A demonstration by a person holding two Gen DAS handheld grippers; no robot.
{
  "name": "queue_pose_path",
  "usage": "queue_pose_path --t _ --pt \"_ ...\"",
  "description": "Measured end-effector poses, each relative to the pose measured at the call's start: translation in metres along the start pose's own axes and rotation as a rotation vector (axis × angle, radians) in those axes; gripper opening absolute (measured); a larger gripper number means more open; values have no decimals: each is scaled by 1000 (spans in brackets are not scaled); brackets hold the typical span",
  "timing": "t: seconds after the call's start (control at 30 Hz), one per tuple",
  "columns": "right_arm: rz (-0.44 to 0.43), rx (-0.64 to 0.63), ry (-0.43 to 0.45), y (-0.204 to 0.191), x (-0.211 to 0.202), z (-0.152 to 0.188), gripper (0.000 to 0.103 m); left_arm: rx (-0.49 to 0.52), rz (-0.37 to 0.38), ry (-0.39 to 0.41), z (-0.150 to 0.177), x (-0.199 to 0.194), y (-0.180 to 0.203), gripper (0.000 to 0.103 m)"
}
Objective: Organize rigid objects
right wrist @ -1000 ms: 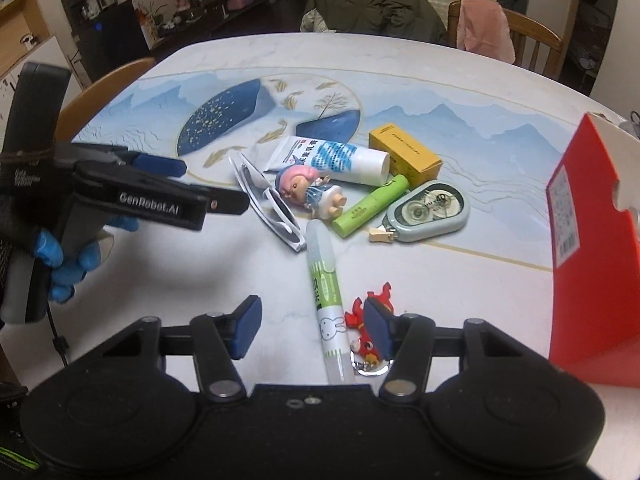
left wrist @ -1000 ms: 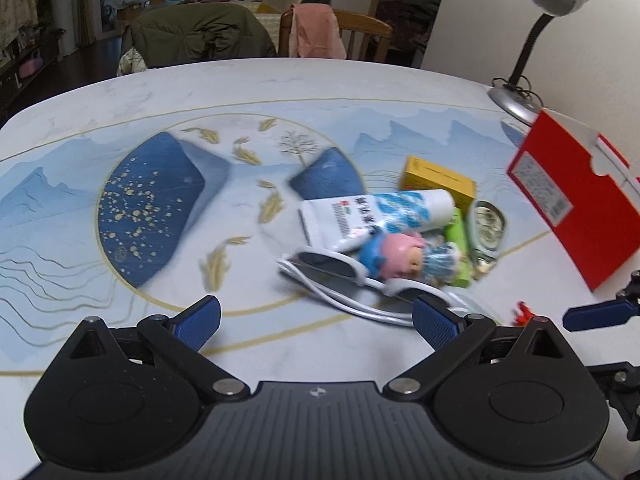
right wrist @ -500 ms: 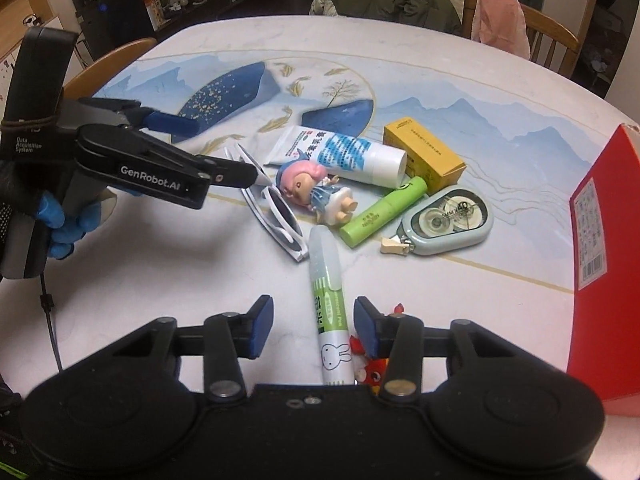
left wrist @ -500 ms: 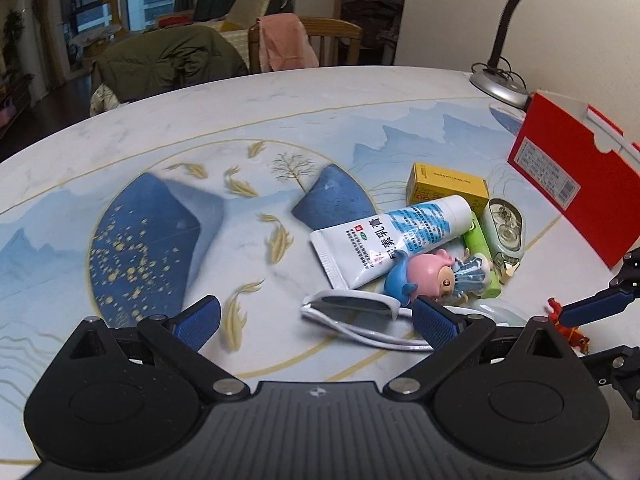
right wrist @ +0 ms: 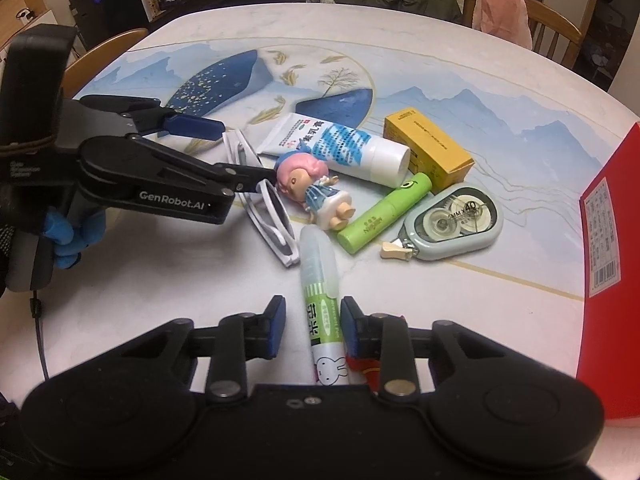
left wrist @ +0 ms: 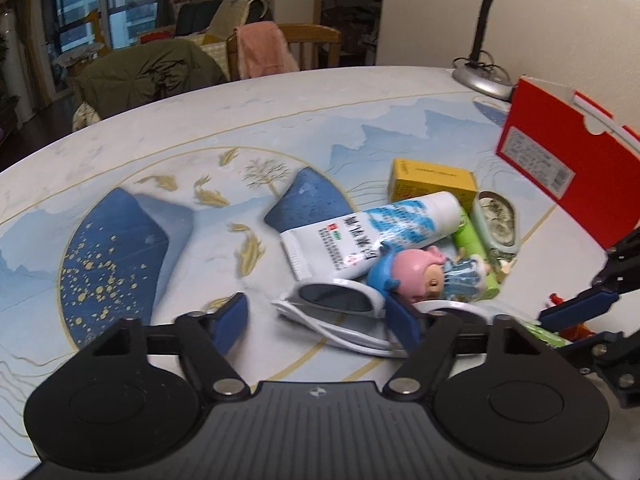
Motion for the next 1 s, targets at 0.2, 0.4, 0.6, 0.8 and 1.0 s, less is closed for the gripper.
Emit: queue_pose_path --t 0.2,0.4,0.6,0.8,1.0 --pt "13 3 -14 2 4 2 23 -2 26 4 -2 1 3 58" --pt "12 -3 -17 1 6 3 17 3 34 1 -4 1 3 56" --pt "7 7 2 -1 -4 4 16 -19 35 -3 -3 -2 2 43" --pt "-1 30 29 -1 -19 8 16 -46 41 10 -1 -13 2 37" --pt "-8 68 75 4 -41 11 16 -88 54 17 6 -27 2 35"
Point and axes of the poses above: each gripper's, at about its wrist camera, not at the fingertips, and x roughly the way its jaws point, y to its right, z to its underside, the point moved 9 cm from there along x, roughly the way its jaws point, and after that the axes turned 1 degree about -x, right-handed, at the moved point
